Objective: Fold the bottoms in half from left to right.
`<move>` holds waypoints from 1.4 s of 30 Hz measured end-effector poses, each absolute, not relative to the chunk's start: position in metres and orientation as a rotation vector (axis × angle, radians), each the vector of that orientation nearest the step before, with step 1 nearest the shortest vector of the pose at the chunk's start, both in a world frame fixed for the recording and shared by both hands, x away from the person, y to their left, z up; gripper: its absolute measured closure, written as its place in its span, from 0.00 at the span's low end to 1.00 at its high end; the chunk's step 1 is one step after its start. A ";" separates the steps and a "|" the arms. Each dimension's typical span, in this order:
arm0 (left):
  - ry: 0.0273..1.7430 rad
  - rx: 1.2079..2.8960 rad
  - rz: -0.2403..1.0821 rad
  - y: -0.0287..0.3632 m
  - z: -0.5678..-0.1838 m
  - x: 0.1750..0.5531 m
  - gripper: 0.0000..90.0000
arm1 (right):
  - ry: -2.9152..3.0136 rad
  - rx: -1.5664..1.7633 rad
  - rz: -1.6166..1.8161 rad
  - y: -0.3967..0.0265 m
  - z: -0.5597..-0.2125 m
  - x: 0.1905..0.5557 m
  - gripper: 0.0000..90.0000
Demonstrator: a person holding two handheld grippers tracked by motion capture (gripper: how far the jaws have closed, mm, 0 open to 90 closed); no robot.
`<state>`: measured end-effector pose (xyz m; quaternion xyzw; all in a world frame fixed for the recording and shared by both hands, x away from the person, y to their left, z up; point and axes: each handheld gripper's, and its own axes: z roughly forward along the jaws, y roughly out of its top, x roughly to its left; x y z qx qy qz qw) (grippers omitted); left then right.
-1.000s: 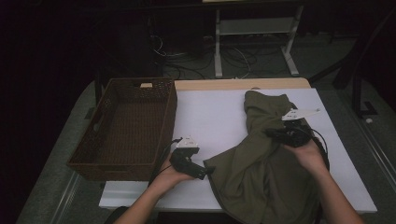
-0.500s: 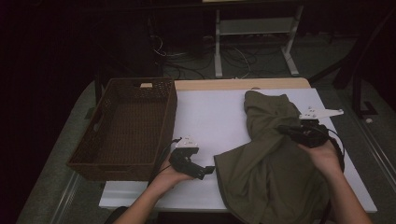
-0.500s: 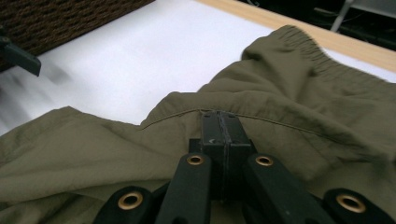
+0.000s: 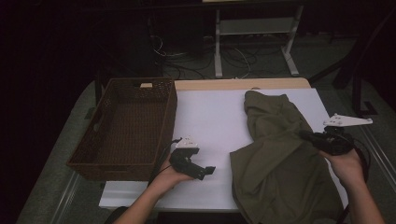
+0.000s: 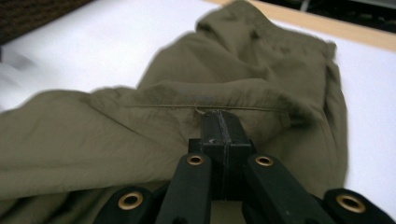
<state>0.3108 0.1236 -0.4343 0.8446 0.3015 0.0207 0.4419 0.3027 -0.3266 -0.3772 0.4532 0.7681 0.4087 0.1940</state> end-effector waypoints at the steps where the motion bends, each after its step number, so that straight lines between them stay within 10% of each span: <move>1: 0.749 2.096 0.051 0.124 -0.434 0.311 0.00 | 2.153 1.277 1.140 -0.330 -0.379 0.301 0.99; 25: 0.733 2.131 0.032 0.120 -0.439 0.312 0.00 | 2.313 1.441 0.956 -0.347 -0.437 0.305 0.98; 34: 0.735 2.128 0.036 0.120 -0.439 0.313 0.00 | 2.136 1.414 1.107 -0.359 -0.400 0.295 0.72; 42: 0.742 2.128 0.032 0.119 -0.440 0.313 0.00 | 2.067 1.498 1.064 -0.367 -0.402 0.327 0.69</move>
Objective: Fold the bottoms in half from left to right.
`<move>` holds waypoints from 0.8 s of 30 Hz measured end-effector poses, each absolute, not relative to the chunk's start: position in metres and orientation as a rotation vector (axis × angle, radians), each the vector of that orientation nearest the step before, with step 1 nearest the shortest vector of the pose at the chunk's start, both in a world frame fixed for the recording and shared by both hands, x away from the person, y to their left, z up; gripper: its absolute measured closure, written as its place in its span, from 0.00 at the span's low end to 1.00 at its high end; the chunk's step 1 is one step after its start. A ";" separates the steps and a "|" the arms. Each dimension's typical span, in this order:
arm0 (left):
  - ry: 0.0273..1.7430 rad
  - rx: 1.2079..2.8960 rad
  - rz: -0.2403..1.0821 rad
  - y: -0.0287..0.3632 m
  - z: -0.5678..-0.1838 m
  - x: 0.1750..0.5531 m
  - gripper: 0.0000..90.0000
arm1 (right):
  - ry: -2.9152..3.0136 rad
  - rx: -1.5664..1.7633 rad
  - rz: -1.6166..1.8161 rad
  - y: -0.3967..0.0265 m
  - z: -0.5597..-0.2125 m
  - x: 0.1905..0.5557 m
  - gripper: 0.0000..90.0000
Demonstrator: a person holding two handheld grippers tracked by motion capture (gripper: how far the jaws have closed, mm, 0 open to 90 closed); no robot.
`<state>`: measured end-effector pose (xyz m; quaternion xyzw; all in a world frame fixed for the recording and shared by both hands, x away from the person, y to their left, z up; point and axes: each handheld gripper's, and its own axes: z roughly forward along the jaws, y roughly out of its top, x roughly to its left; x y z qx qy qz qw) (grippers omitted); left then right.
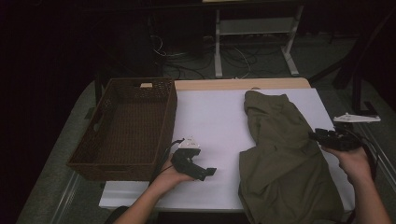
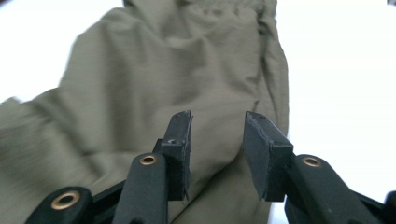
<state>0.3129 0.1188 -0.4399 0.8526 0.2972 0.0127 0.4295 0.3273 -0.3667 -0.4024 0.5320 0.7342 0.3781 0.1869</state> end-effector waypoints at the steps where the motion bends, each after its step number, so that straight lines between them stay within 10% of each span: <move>1: 0.742 2.127 0.032 0.118 -0.440 0.313 0.00 | 2.067 1.514 1.053 -0.367 -0.406 0.334 0.69; 9: 0.736 2.136 0.027 0.116 -0.441 0.313 0.00 | 2.100 1.617 0.979 -0.369 -0.434 0.373 0.71; 15: 0.733 2.139 0.025 0.116 -0.442 0.313 0.00 | 2.186 1.596 0.956 -0.366 -0.443 0.379 0.98; 24: 0.733 2.139 0.027 0.116 -0.442 0.313 0.00 | 2.021 1.500 0.988 -0.374 -0.411 0.373 0.99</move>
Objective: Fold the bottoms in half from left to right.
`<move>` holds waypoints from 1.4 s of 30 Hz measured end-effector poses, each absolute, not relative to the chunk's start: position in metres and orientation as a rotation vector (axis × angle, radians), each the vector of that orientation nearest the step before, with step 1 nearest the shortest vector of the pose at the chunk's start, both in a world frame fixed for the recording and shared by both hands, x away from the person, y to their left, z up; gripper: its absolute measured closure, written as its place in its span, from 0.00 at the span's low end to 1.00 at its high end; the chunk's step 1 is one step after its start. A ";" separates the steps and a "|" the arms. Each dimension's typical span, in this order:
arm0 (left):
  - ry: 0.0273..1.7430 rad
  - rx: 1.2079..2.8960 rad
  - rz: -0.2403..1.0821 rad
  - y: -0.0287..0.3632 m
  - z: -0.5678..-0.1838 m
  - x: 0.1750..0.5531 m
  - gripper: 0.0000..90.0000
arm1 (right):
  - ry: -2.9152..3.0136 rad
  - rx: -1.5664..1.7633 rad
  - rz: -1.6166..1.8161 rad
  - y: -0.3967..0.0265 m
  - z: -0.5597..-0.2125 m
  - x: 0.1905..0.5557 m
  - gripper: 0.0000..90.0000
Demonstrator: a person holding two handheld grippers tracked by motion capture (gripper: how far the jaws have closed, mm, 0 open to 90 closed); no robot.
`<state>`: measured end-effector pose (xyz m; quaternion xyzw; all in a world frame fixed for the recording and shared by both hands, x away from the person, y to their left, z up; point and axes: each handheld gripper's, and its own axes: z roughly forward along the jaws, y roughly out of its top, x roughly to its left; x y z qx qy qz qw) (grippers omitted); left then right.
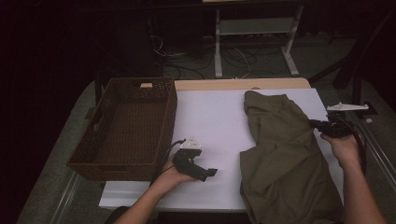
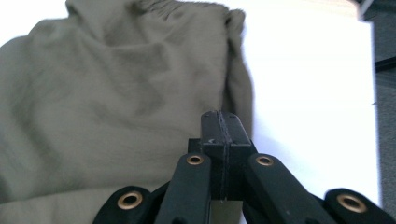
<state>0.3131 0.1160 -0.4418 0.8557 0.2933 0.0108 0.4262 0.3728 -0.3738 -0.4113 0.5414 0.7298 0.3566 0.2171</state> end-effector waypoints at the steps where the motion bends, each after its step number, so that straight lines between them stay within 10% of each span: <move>1: 0.735 2.139 0.027 0.116 -0.442 0.313 0.00 | 2.016 1.516 0.976 -0.376 -0.413 0.376 0.99; 13: 0.744 2.132 0.042 0.117 -0.442 0.314 0.00 | 2.060 1.596 0.889 -0.384 -0.448 0.393 0.95; 23: 0.738 2.134 0.054 0.115 -0.442 0.313 0.00 | 2.061 1.520 1.042 -0.372 -0.413 0.369 0.63; 42: 0.746 2.135 0.051 0.116 -0.441 0.315 0.00 | 2.296 1.301 1.229 -0.295 -0.390 0.333 0.56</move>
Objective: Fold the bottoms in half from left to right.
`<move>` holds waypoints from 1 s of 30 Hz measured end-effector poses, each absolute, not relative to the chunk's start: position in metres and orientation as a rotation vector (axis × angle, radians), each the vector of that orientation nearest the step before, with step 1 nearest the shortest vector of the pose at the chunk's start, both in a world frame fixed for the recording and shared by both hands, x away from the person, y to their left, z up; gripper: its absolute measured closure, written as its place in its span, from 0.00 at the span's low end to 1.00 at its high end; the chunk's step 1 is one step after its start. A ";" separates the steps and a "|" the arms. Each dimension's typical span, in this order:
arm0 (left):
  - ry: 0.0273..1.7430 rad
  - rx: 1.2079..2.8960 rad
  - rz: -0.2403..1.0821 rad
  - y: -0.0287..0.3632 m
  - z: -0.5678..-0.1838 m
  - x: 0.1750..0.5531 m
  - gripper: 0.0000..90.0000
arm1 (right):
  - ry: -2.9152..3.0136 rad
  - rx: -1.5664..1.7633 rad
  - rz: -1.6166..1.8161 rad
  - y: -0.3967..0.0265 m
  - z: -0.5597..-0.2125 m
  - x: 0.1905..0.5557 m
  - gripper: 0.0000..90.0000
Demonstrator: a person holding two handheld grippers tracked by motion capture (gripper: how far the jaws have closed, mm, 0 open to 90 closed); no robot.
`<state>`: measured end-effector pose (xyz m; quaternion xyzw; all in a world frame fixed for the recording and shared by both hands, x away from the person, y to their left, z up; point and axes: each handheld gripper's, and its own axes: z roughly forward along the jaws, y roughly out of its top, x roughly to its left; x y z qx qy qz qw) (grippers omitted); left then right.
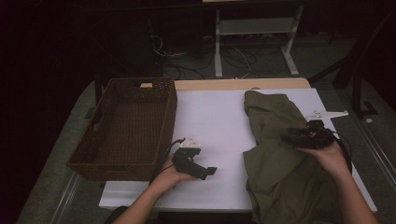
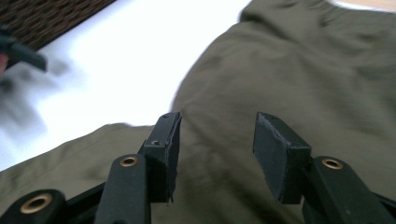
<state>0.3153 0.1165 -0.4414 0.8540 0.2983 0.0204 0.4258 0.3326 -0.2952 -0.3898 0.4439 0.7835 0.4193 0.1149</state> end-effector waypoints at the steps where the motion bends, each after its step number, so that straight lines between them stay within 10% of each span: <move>1: 0.746 2.134 0.051 0.116 -0.441 0.315 0.00 | 2.311 1.294 1.221 -0.292 -0.390 0.331 0.56; 6: 0.744 2.136 0.052 0.117 -0.441 0.315 0.00 | 2.370 1.288 1.161 -0.282 -0.399 0.327 0.61; 14: 0.744 2.138 0.054 0.117 -0.441 0.315 0.00 | 2.419 1.277 1.054 -0.281 -0.406 0.327 0.98; 30: 0.751 2.133 0.054 0.117 -0.441 0.315 0.00 | 2.337 1.270 1.049 -0.300 -0.395 0.309 0.99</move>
